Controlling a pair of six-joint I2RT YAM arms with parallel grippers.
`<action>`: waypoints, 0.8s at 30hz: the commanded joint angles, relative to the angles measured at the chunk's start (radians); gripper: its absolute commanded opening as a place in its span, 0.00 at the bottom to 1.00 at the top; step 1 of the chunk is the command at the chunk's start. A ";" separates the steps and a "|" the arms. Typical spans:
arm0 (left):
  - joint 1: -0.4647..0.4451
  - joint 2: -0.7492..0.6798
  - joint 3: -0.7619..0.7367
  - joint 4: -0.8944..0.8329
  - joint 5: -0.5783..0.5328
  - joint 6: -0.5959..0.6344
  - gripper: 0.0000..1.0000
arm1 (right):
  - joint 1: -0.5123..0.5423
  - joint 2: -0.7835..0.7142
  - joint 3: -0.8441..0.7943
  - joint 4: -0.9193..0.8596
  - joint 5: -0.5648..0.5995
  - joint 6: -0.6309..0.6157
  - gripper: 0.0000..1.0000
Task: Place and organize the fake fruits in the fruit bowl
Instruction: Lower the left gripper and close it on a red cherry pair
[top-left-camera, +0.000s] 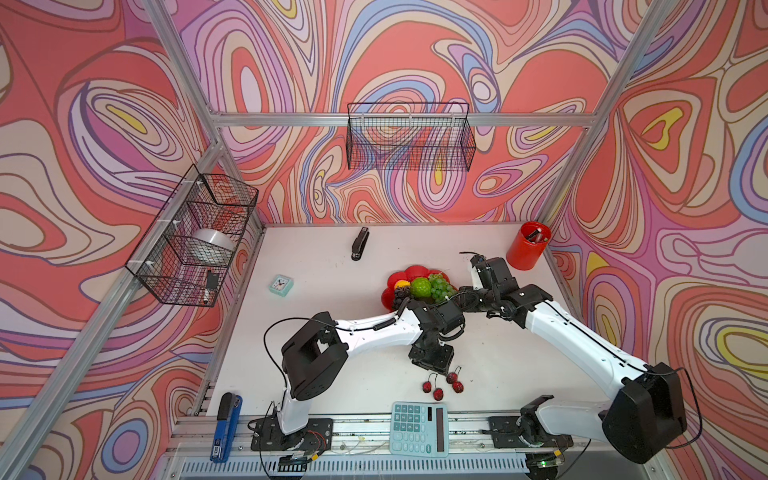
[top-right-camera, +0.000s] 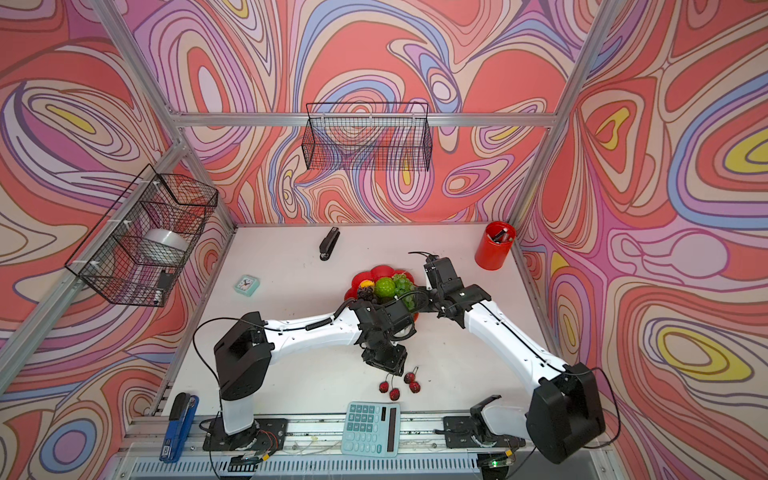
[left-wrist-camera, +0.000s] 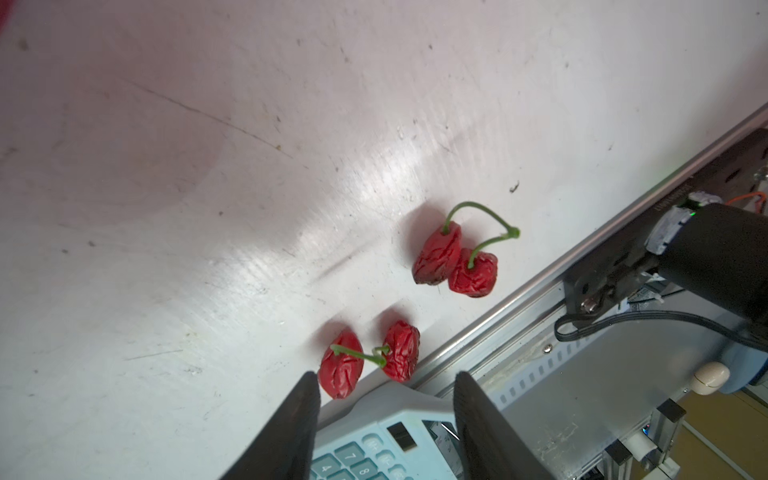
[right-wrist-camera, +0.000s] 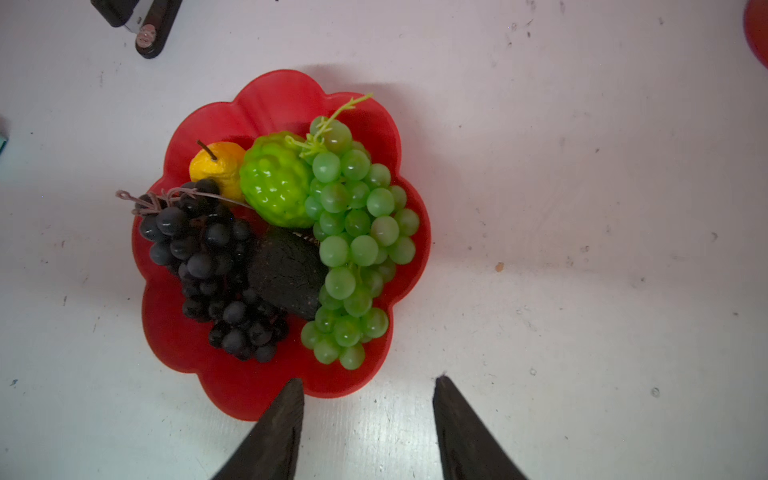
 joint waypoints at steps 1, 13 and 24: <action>0.000 0.059 0.031 -0.051 -0.048 0.019 0.54 | 0.011 -0.048 -0.020 0.013 0.005 0.004 0.54; -0.001 0.101 -0.010 -0.003 -0.058 0.058 0.56 | -0.034 -0.068 -0.091 0.051 -0.011 0.012 0.55; -0.001 0.102 -0.057 0.039 -0.039 0.067 0.42 | -0.127 -0.044 -0.137 0.093 -0.093 0.016 0.55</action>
